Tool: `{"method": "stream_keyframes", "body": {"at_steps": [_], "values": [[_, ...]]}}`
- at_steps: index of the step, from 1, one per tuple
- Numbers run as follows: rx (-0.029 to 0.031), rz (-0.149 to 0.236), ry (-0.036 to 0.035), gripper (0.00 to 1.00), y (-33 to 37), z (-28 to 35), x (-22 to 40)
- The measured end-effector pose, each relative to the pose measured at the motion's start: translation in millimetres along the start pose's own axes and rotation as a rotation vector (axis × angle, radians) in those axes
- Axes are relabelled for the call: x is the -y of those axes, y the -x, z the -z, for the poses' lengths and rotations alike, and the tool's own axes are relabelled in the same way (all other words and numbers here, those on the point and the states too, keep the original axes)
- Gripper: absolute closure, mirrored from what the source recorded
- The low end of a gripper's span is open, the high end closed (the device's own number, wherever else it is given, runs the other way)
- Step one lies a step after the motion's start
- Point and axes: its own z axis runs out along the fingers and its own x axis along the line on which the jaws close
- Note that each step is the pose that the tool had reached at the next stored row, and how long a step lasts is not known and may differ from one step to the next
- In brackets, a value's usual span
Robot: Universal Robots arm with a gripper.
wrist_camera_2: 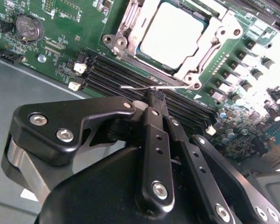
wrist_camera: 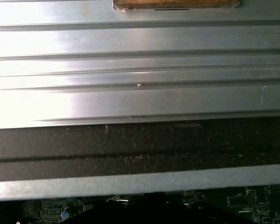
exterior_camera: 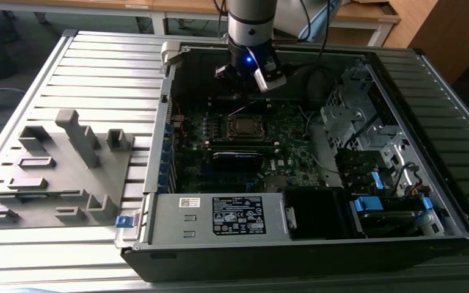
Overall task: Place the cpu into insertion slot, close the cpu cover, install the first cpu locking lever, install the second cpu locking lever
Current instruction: 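Install the first cpu locking lever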
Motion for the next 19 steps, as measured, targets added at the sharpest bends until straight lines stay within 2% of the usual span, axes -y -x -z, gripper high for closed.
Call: {"method": "stream_keyframes", "body": {"at_steps": [7,12,19], "values": [[0.0003,0.000,-0.0001,0.89,0.0,-1.2,0.1],[0.0002,0.000,-0.0029,0.89,0.8,-3.7,0.4],[0.0010,0.001,-0.0158,0.89,3.6,-6.5,0.5]]}}
